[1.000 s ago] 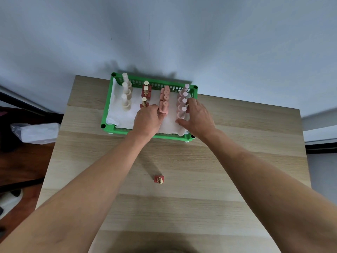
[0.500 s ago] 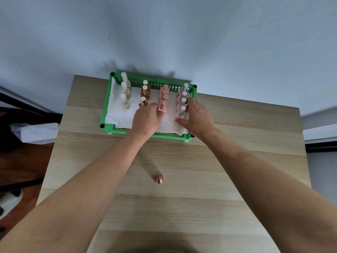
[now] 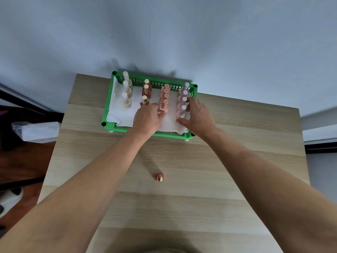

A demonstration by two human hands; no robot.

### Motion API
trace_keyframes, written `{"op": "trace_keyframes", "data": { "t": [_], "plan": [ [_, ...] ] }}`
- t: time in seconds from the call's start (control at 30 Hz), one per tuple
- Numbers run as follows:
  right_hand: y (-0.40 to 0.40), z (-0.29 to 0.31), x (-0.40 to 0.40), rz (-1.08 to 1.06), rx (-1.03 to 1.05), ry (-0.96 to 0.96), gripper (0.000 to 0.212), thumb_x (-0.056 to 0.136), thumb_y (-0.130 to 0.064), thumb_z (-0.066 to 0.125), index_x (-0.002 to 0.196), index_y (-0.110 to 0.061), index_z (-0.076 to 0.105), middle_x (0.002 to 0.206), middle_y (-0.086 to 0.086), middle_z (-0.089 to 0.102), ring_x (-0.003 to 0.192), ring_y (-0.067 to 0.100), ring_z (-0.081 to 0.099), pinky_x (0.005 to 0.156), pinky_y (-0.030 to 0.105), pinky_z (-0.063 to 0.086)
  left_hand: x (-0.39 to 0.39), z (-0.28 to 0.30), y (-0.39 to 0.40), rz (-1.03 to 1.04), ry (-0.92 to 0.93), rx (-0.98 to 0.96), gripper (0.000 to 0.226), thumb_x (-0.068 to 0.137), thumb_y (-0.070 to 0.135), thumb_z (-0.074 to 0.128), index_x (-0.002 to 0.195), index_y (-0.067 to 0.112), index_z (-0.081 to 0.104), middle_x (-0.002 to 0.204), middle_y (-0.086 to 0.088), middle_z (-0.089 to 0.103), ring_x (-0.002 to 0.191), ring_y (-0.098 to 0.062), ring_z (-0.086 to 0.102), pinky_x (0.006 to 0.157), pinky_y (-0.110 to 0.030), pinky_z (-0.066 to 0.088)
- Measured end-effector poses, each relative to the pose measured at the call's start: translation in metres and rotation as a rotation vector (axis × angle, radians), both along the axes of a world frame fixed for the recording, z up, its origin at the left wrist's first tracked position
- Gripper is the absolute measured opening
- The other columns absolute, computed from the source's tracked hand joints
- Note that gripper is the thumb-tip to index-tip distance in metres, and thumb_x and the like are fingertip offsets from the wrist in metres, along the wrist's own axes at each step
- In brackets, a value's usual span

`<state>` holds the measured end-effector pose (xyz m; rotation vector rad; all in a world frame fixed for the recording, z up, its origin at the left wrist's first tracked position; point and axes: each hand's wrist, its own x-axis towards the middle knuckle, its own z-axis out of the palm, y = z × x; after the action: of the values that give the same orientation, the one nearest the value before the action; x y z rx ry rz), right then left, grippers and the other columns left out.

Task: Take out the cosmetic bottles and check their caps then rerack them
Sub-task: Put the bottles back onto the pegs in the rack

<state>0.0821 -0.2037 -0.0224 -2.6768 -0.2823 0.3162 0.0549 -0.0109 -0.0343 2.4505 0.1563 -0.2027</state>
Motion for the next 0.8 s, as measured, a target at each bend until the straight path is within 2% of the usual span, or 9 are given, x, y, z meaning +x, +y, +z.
{"op": "trace_keyframes", "data": {
  "t": [0.2, 0.23, 0.3, 0.33, 0.4, 0.47, 0.57, 0.7, 0.8],
  "plan": [
    [-0.009, 0.007, -0.013, -0.033, 0.069, 0.009, 0.075, 0.079, -0.031, 0.081, 0.14, -0.014, 0.039, 0.112, 0.002, 0.06, 0.104, 0.018, 0.057, 0.093, 0.034, 0.048, -0.012, 0.014, 0.011, -0.004, -0.026, -0.005, 0.032, 0.095, 0.039, 0.063, 0.11, 0.012, 0.069, 0.08, -0.004, 0.076, 0.071, -0.023, 0.07, 0.073, -0.041, 0.057],
    [-0.01, 0.009, -0.017, -0.039, 0.083, 0.002, 0.072, 0.081, -0.03, 0.08, 0.139, -0.013, 0.04, 0.11, 0.001, 0.059, 0.102, 0.017, 0.056, 0.092, 0.033, 0.048, -0.016, 0.018, 0.014, -0.001, -0.043, -0.023, 0.03, 0.095, 0.039, 0.062, 0.111, 0.014, 0.069, 0.077, -0.002, 0.076, 0.066, -0.016, 0.07, 0.071, -0.039, 0.058],
    [-0.011, 0.011, -0.028, -0.038, 0.104, -0.027, 0.059, 0.085, -0.028, 0.076, 0.132, -0.014, 0.044, 0.105, -0.002, 0.056, 0.096, 0.015, 0.055, 0.088, 0.033, 0.05, -0.024, 0.025, 0.022, -0.007, -0.064, -0.044, 0.021, 0.095, 0.038, 0.063, 0.098, 0.018, 0.07, 0.07, 0.003, 0.075, 0.05, 0.001, 0.063, 0.064, -0.034, 0.058],
    [-0.012, 0.012, -0.034, -0.035, 0.114, -0.044, 0.05, 0.087, -0.028, 0.074, 0.127, -0.015, 0.046, 0.102, -0.004, 0.054, 0.092, 0.014, 0.055, 0.083, 0.033, 0.051, -0.028, 0.028, 0.027, -0.012, -0.064, -0.043, 0.022, 0.095, 0.04, 0.063, 0.091, 0.019, 0.068, 0.067, 0.005, 0.073, 0.047, 0.004, 0.06, 0.062, -0.032, 0.057],
    [-0.013, 0.013, -0.049, -0.012, 0.134, -0.077, 0.032, 0.09, -0.028, 0.07, 0.113, -0.018, 0.05, 0.095, -0.006, 0.053, 0.084, 0.011, 0.052, 0.072, 0.027, 0.044, -0.04, 0.033, 0.038, -0.015, -0.071, -0.01, 0.031, 0.095, 0.047, 0.061, 0.08, 0.02, 0.066, 0.06, 0.007, 0.07, 0.049, 0.001, 0.062, 0.061, -0.029, 0.054],
    [-0.012, 0.012, -0.066, 0.035, 0.178, -0.108, 0.019, 0.092, -0.028, 0.067, 0.1, -0.02, 0.052, 0.088, -0.008, 0.052, 0.077, 0.007, 0.049, 0.069, 0.021, 0.036, -0.055, 0.036, 0.053, -0.015, -0.089, 0.019, 0.044, 0.096, 0.052, 0.056, 0.069, 0.018, 0.063, 0.052, 0.007, 0.065, 0.048, -0.002, 0.061, 0.06, -0.027, 0.051],
    [-0.011, 0.007, -0.093, 0.127, 0.222, -0.109, 0.013, 0.093, -0.026, 0.066, 0.09, -0.017, 0.057, 0.085, -0.007, 0.052, 0.074, 0.007, 0.045, 0.067, 0.023, 0.037, -0.079, 0.036, 0.075, -0.02, -0.058, 0.044, 0.049, 0.098, 0.052, 0.052, 0.064, 0.017, 0.061, 0.049, 0.005, 0.063, 0.044, -0.003, 0.059, 0.054, -0.026, 0.05],
    [-0.009, -0.003, -0.126, 0.221, 0.159, -0.056, 0.017, 0.097, -0.032, 0.06, 0.092, -0.016, 0.063, 0.087, -0.005, 0.057, 0.077, 0.013, 0.051, 0.063, 0.032, 0.044, -0.114, 0.025, 0.103, 0.051, 0.045, 0.087, 0.039, 0.096, 0.053, 0.054, 0.069, 0.025, 0.058, 0.058, 0.008, 0.066, 0.054, -0.008, 0.06, 0.057, -0.027, 0.047],
    [-0.007, -0.011, -0.145, 0.247, 0.119, 0.007, 0.021, 0.102, -0.03, 0.053, 0.106, -0.016, 0.068, 0.098, 0.0, 0.068, 0.088, 0.025, 0.062, 0.068, 0.034, 0.047, -0.145, 0.01, 0.118, 0.11, 0.093, 0.103, 0.023, 0.098, 0.042, 0.056, 0.08, 0.027, 0.061, 0.069, 0.012, 0.069, 0.067, -0.014, 0.063, 0.066, -0.032, 0.05]
  ]
}}
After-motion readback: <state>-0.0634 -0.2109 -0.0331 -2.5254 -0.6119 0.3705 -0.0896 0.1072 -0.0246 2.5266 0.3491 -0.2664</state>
